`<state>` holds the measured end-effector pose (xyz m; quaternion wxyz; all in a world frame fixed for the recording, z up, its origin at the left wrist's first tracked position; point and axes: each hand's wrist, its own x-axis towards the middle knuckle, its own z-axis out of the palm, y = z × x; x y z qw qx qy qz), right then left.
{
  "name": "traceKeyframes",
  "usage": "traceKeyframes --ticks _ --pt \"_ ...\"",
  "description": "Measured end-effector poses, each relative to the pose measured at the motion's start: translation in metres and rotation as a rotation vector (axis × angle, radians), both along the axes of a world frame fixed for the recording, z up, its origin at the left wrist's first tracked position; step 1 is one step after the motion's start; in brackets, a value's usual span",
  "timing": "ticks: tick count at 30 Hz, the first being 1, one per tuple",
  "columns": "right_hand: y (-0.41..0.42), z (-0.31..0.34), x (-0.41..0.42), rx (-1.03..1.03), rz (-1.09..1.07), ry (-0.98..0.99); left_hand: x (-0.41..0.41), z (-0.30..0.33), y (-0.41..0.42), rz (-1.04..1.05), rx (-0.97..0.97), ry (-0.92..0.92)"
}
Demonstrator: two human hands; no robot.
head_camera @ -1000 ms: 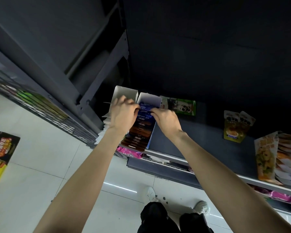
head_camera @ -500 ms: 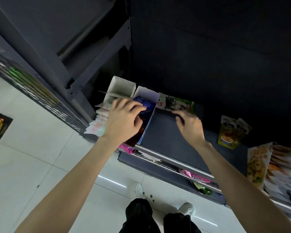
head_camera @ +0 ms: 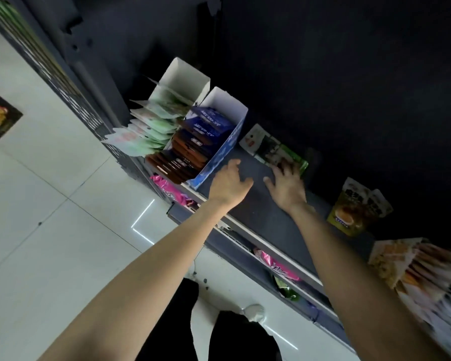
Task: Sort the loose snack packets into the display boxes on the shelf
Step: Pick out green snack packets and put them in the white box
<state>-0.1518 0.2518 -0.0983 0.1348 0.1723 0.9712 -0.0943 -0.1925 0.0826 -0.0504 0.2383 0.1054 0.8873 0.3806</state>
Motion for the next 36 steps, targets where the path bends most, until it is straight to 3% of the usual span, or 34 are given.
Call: traceKeyframes --ticks 5,8,13,16,18,22,25,30,36 --pt "-0.031 0.019 0.069 -0.138 0.017 0.055 0.007 -0.025 0.021 0.004 -0.148 -0.015" --pt "-0.028 0.022 0.074 -0.126 -0.110 0.199 0.016 -0.032 0.031 -0.040 -0.162 0.040" --pt "-0.022 0.016 0.057 -0.194 -0.316 -0.001 0.029 -0.039 0.046 -0.018 -0.108 0.071" --pt "-0.028 0.010 0.057 -0.355 -0.444 0.049 0.036 -0.041 0.049 0.063 -0.008 0.077" --pt "-0.033 0.016 0.063 -0.442 -0.511 0.109 0.038 -0.036 0.046 0.120 0.048 0.011" --pt "-0.046 0.048 0.082 -0.515 -0.594 0.343 0.033 -0.023 0.032 0.198 0.161 -0.327" --pt "-0.061 0.079 0.096 -0.689 -0.640 0.485 0.036 0.009 0.010 0.094 0.362 -0.441" --pt "-0.084 0.146 0.108 -0.920 -0.550 0.602 0.030 0.084 -0.045 -0.154 0.532 -0.228" --pt "-0.095 0.211 0.093 -0.948 -0.367 0.654 -0.008 0.150 -0.100 -0.574 0.243 0.232"
